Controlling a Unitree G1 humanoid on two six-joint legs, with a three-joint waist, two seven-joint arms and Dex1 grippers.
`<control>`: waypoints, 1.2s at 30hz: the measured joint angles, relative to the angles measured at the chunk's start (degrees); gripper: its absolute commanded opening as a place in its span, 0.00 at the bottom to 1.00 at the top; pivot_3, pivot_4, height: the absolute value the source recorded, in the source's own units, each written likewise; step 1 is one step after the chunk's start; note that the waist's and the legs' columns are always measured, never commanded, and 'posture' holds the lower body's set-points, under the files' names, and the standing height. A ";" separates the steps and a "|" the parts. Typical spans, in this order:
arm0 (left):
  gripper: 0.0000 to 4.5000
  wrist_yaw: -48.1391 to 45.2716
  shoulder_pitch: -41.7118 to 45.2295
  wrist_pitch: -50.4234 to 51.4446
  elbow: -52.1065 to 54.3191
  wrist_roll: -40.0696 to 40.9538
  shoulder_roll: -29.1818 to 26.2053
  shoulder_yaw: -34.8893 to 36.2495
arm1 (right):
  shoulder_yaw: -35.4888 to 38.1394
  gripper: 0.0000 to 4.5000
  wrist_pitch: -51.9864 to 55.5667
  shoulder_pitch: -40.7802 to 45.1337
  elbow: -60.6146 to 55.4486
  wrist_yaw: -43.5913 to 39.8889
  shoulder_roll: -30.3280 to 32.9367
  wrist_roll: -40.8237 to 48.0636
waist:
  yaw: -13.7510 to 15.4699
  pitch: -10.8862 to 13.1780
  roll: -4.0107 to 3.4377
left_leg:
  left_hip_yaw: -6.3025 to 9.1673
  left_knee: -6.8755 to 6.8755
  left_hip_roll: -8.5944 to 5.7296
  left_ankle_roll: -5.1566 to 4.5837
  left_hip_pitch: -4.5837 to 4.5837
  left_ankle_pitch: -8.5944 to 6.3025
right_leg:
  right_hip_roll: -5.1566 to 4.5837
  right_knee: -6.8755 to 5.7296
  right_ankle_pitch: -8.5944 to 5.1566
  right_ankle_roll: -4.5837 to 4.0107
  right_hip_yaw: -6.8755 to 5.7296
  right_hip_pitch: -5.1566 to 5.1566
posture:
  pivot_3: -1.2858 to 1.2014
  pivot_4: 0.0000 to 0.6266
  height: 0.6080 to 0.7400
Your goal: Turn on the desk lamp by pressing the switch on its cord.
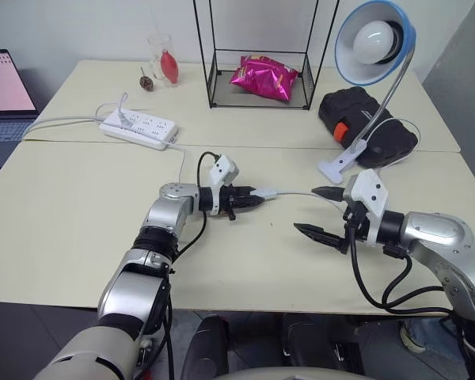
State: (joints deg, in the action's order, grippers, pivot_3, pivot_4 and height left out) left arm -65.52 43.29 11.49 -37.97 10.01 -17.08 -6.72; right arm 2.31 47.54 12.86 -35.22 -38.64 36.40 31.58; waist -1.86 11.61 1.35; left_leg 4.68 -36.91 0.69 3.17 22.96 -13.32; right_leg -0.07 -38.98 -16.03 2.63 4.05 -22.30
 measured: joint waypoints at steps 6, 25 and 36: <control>0.24 2.27 -6.24 1.10 14.64 1.10 -1.24 0.28 | 6.99 1.00 9.74 -1.21 -1.05 11.65 -12.76 13.44 | 0.05 0.00 0.00 | 0.03 0.01 0.01 0.00 0.00 0.00 | -0.02 -0.01 0.08 -0.14 -0.01 0.01 | 0.52 0.24 1.00; 0.24 9.05 -11.10 8.12 30.22 5.38 -1.79 0.97 | 12.09 1.00 13.16 -0.55 9.07 52.73 -39.02 42.60 | -0.43 -0.01 -0.03 | -0.03 0.07 0.04 -0.01 0.01 0.00 | 0.05 0.01 -0.05 0.06 0.04 -0.03 | 0.52 0.24 1.00; 0.24 11.00 -11.91 9.80 33.51 5.87 -1.67 0.73 | 9.37 1.00 7.88 2.05 13.26 58.81 -38.92 47.37 | -0.61 -0.01 -0.04 | -0.04 0.11 0.04 -0.01 0.01 0.00 | 0.05 0.03 -0.07 0.07 0.06 -0.05 | 0.52 0.24 1.00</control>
State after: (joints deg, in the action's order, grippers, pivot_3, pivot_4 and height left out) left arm -54.52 31.38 21.28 -4.46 15.88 -18.76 -5.99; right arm 11.68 55.42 14.91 -21.96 20.17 -2.52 78.95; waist -2.47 11.60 1.31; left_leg 4.64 -36.79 0.73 3.16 22.97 -13.32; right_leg -0.01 -38.95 -16.10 2.69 4.11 -22.35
